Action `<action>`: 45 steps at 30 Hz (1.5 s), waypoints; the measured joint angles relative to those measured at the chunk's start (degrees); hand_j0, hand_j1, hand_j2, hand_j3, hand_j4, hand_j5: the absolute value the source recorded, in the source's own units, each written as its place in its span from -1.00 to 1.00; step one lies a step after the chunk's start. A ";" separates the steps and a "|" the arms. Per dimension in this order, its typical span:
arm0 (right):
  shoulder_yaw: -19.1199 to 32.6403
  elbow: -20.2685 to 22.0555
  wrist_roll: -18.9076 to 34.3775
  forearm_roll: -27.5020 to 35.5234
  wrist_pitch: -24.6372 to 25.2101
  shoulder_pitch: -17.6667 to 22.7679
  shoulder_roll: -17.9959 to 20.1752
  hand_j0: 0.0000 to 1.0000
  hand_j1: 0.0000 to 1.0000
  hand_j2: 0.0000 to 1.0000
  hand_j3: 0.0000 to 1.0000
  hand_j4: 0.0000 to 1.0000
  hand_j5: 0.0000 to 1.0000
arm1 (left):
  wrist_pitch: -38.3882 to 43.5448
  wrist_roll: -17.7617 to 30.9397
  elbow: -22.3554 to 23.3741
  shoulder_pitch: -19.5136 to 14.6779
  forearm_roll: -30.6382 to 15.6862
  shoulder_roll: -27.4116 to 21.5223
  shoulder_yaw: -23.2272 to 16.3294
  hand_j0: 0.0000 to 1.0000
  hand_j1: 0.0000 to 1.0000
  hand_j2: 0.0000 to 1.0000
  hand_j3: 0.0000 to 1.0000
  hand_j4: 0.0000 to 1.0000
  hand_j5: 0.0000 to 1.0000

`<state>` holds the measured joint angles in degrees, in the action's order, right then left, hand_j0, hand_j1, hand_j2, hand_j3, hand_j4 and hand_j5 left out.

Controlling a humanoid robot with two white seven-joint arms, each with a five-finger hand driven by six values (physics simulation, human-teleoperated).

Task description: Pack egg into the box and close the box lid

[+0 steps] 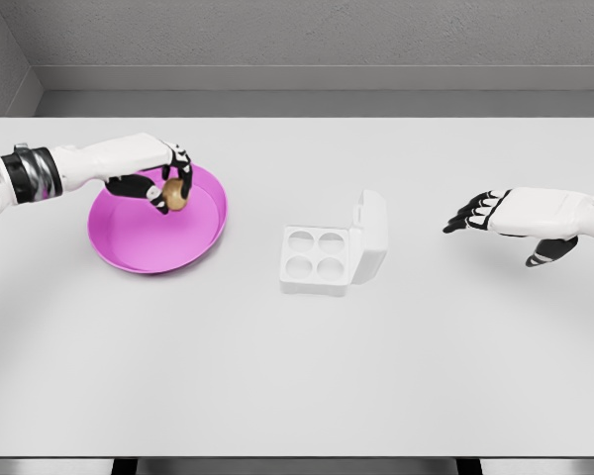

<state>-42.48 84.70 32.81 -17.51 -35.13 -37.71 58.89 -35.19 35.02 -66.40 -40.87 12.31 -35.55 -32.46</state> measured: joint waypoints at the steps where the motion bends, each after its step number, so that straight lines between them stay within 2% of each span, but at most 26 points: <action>1: 0.00 0.01 0.00 0.00 0.00 0.00 0.00 1.00 1.00 1.00 1.00 1.00 1.00 | -0.02 0.01 -0.34 0.09 -0.68 0.01 0.01 -0.43 -0.43 -0.43 -0.43 -0.43 -0.43; 17: 0.00 0.02 0.00 0.00 0.00 0.00 0.34 1.00 1.00 1.00 1.00 1.00 1.00 | 0.01 -0.06 -2.29 0.70 -6.60 0.65 -0.49 -0.44 -0.44 -0.44 -0.44 -0.44 -0.44; 26: 0.00 0.03 0.00 0.00 0.00 0.00 0.37 1.00 1.00 1.00 1.00 1.00 1.00 | 0.02 -0.08 -3.47 0.62 -9.33 1.85 -2.14 -0.44 -0.44 -0.44 -0.44 -0.44 -0.44; 45: 0.00 0.11 -0.17 0.00 0.00 -0.09 0.40 1.00 1.00 1.00 1.00 1.00 1.00 | 0.02 -0.17 -4.39 0.71 -12.07 5.60 -3.10 -0.44 -0.44 -0.44 -0.44 -0.44 -0.44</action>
<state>-42.48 84.80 32.63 -17.51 -35.13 -37.79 59.29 -35.16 34.86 -70.80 -40.17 0.24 -29.95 -35.55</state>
